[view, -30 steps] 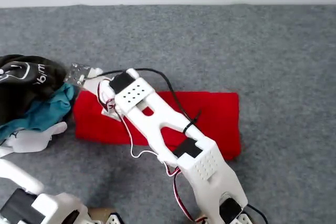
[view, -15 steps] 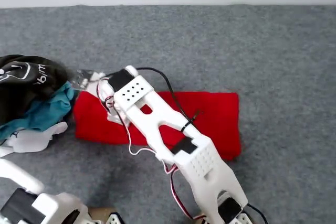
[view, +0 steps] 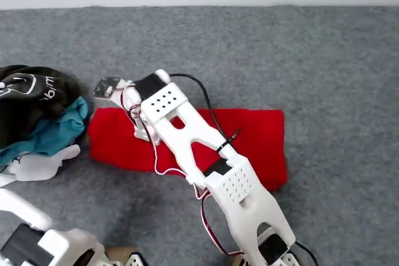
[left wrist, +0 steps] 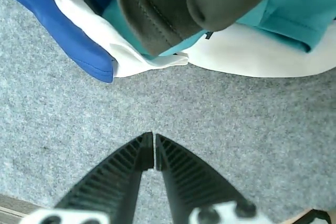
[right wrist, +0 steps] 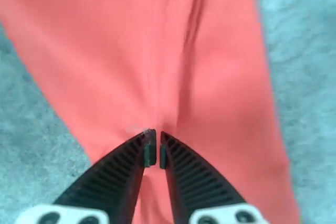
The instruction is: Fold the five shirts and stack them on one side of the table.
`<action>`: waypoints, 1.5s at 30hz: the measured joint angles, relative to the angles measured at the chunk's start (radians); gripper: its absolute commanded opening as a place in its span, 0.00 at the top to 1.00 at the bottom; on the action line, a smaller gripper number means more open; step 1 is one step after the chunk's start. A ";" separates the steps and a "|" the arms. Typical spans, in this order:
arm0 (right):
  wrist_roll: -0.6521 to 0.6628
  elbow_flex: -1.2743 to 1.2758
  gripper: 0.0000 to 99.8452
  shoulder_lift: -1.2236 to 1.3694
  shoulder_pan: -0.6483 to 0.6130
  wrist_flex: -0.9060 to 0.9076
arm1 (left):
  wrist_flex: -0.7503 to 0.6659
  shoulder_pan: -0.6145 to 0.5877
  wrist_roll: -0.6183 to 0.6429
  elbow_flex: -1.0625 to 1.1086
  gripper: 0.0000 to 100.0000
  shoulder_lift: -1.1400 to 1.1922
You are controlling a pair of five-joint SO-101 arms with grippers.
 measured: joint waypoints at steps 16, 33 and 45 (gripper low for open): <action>0.000 -0.063 0.98 0.160 -0.095 -0.135 | 0.000 0.000 0.000 0.012 0.98 0.000; -0.304 -0.046 0.98 -0.112 0.008 0.069 | 0.000 0.000 -0.002 0.012 0.98 -0.210; -0.311 0.677 0.97 -0.672 0.339 0.068 | 0.074 0.000 -0.006 0.012 0.98 -0.324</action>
